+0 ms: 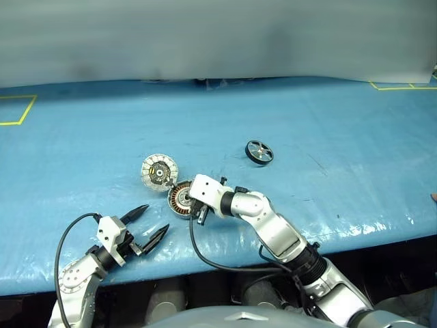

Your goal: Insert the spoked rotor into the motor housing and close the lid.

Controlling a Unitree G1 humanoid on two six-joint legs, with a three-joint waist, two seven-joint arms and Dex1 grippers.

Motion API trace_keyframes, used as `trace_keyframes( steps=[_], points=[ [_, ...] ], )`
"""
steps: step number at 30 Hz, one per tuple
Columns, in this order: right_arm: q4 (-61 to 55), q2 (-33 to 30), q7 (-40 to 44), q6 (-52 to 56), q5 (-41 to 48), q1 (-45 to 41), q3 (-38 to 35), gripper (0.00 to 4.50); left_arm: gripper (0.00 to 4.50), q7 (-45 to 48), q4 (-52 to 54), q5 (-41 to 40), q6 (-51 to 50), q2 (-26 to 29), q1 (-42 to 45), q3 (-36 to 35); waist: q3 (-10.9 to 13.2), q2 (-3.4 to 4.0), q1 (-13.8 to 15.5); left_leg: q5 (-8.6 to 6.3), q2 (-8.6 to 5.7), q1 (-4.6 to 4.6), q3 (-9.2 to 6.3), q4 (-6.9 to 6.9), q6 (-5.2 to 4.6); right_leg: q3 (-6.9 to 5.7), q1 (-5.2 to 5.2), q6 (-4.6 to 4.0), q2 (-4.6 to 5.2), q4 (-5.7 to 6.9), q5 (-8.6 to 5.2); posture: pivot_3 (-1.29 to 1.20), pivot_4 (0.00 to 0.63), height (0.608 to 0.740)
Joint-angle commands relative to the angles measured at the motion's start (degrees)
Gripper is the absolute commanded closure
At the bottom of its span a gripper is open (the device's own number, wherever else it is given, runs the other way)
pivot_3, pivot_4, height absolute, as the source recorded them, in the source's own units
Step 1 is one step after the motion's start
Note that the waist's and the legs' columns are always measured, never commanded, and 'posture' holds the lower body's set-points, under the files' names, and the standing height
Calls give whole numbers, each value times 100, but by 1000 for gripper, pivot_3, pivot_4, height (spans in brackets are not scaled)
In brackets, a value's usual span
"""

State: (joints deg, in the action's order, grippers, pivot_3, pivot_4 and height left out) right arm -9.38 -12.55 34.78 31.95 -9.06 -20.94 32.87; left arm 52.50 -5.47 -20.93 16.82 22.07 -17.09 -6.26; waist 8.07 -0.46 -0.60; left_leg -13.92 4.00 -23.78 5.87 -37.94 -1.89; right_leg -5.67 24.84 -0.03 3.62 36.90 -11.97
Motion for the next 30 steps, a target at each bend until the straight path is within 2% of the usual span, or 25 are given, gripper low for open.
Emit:
trace_keyframes(
  steps=[1,17,23,30],
  points=[
    [8,-60,-59,83,-52,-6,-113,4347,0,14,1,-8,13,7,3,32,1,1,0,0,0,0,0,0,0,0,0,0,0,0,0,0,150,740],
    [-332,282,11,422,652,10,-499,4347,0,0,-41,6,34,-31,14,49,4,5,-1,0,1,-18,1,2,0,1,21,0,-4,1,0,0,150,740],
    [-169,67,-156,363,339,-68,-367,4347,0,2,-65,6,40,-32,15,46,4,5,-2,0,-1,-21,2,2,-1,1,23,0,-7,1,0,0,150,740],
    [-169,76,-81,377,425,-2,-297,4347,0,6,-106,9,66,-37,24,44,5,6,-3,1,0,-20,3,2,0,2,23,0,-8,3,0,0,150,740]
  ],
)
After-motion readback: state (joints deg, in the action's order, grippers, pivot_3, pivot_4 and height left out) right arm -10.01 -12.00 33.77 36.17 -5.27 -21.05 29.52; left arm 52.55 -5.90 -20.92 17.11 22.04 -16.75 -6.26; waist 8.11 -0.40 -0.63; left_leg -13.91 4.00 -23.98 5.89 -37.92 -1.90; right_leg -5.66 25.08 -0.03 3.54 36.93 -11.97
